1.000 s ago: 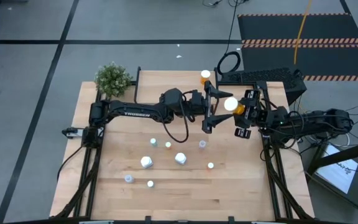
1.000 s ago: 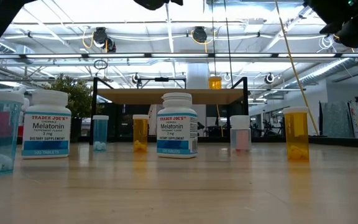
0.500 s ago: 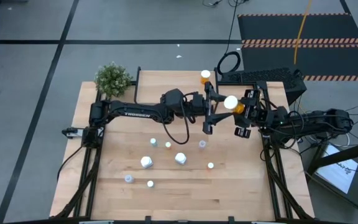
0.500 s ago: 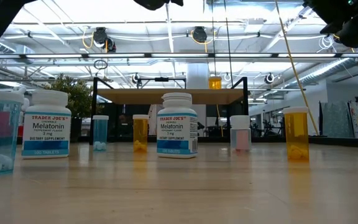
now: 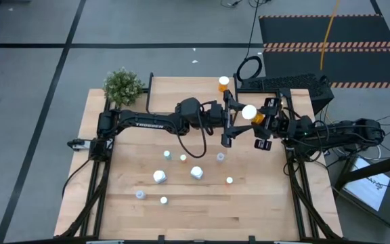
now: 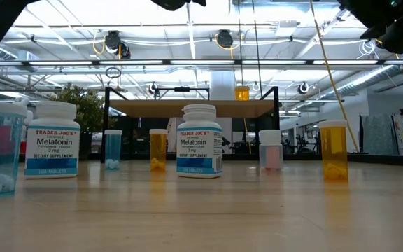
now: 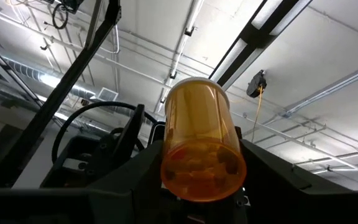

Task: Pick and place medicine bottles onto shelf by color
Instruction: Put the big orange pill bottle on the shelf aligned with the big orange pill bottle

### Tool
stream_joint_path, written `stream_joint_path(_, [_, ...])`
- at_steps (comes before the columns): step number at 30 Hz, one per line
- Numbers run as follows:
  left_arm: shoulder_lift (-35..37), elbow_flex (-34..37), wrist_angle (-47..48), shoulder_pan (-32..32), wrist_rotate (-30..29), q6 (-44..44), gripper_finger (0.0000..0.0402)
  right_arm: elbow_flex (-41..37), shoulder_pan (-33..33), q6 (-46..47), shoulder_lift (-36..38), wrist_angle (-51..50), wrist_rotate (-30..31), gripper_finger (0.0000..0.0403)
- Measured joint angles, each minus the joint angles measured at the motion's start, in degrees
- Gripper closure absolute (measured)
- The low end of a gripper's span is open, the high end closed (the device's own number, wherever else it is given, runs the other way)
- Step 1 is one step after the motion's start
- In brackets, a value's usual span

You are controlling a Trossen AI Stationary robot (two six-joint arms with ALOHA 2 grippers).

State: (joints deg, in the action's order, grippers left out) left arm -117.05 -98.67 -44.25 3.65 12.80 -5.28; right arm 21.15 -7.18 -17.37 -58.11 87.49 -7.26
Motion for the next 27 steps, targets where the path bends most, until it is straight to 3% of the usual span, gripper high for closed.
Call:
stream_joint_path(7, [0.0,0.0,0.4,0.1,-0.2,-0.1,0.0121,0.0,0.0,-0.2,0.0,-0.8,0.0,0.0213])
stream_joint_path(17, [0.0,0.0,0.7,0.2,-0.4,-0.4,0.0179,0.0,0.0,-0.2,0.0,-0.8,-0.1,0.0213])
stream_joint_path(27, [0.0,0.0,0.7,0.2,-0.4,-0.4,0.0193,0.0,0.0,0.0,0.0,-0.8,-0.2,0.0213])
